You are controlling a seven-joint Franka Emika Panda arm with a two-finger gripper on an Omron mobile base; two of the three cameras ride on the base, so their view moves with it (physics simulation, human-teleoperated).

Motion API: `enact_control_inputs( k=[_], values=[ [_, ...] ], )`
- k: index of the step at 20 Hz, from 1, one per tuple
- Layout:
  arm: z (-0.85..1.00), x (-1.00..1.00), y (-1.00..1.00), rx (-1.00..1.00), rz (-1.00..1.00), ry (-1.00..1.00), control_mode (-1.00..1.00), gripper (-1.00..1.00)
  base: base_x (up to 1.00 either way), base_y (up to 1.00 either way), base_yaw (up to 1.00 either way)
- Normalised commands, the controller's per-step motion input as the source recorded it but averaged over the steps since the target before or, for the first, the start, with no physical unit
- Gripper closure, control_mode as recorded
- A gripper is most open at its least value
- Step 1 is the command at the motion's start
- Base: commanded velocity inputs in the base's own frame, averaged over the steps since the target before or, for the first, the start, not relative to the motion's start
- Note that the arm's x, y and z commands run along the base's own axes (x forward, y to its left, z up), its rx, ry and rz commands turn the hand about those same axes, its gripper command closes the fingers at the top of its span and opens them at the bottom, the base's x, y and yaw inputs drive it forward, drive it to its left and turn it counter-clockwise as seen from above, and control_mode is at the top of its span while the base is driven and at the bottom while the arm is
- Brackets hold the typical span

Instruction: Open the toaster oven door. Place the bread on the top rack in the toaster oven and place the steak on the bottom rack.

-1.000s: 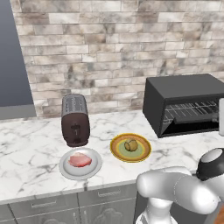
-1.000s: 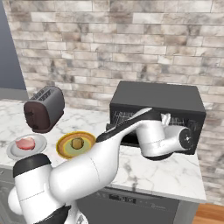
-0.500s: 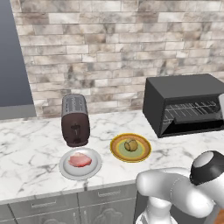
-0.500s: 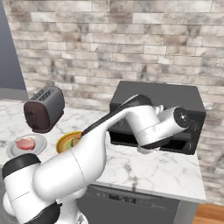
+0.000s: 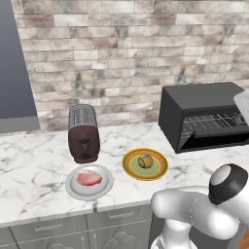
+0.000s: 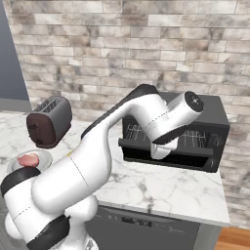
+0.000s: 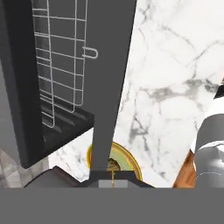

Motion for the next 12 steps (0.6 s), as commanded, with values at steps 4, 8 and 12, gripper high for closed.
enact_control_inputs(
  k=[4, 8, 12],
  values=[
    [0.03, 0.38, 0.0, 0.0, 0.45, 0.0, -1.0, -1.0, 0.0, 0.0, 0.0],
    [0.0, 0.44, -0.02, -0.03, 0.47, 0.0, -1.0, -1.0, 0.0, 0.0, 0.0],
    [0.0, 0.21, 0.0, -0.19, 0.41, -0.04, -1.0, -1.0, 0.0, 0.0, 0.0]
  ],
)
